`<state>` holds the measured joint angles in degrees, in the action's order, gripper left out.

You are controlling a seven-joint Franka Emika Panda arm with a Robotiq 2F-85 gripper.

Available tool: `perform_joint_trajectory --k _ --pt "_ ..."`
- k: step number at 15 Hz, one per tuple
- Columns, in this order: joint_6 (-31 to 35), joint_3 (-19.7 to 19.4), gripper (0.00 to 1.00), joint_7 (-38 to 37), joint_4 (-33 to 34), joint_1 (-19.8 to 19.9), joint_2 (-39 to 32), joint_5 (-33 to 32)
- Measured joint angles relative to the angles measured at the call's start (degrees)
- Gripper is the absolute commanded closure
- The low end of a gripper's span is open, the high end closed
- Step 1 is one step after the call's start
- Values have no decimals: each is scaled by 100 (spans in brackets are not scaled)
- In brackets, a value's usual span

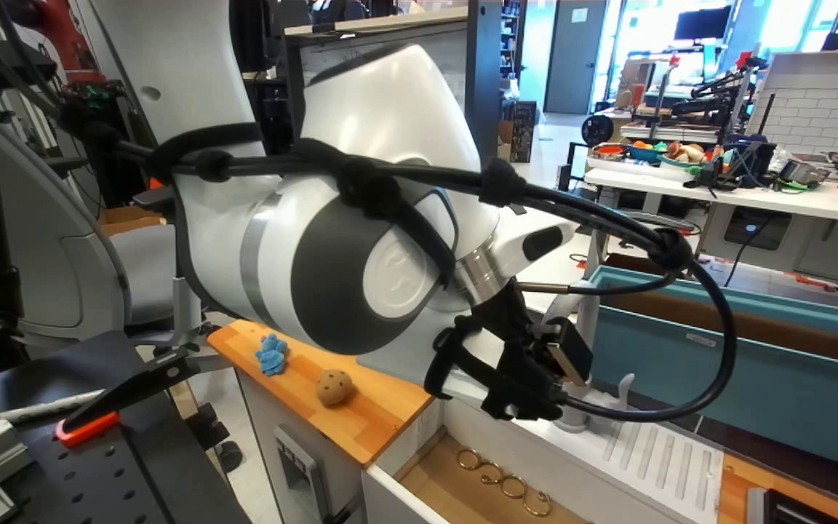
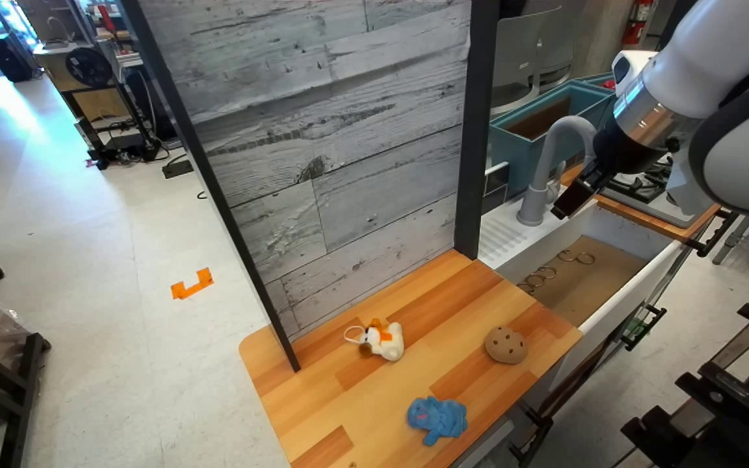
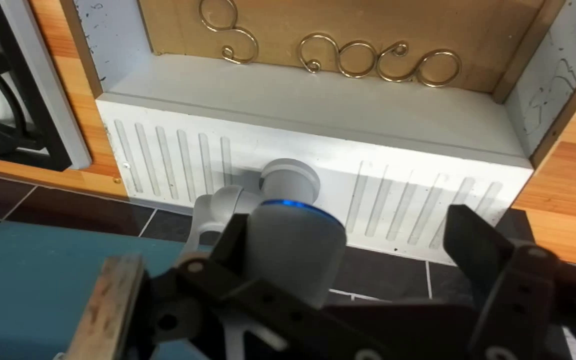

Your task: Move the faucet handle to the left

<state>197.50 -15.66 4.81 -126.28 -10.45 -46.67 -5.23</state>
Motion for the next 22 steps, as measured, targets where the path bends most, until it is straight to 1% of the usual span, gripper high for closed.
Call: perform_joint_trajectory --k 3,6,9,12,14,16,18,20,22 --pt "-3 321 0 242 13 229 6 -22" --pt "-9 685 0 344 29 272 -6 -33" --pt "-9 995 0 352 40 122 -87 -32" --pt "-9 1036 0 353 124 -146 -174 -30" --pt "-61 1016 0 386 140 -244 -200 -30" --pt "-464 1000 0 436 137 -251 -196 -30" --pt "-1204 1027 0 466 133 -175 -133 -89" --pt "-2068 1217 0 505 124 110 49 -263" --pt "-2985 1544 0 687 102 578 345 -313"
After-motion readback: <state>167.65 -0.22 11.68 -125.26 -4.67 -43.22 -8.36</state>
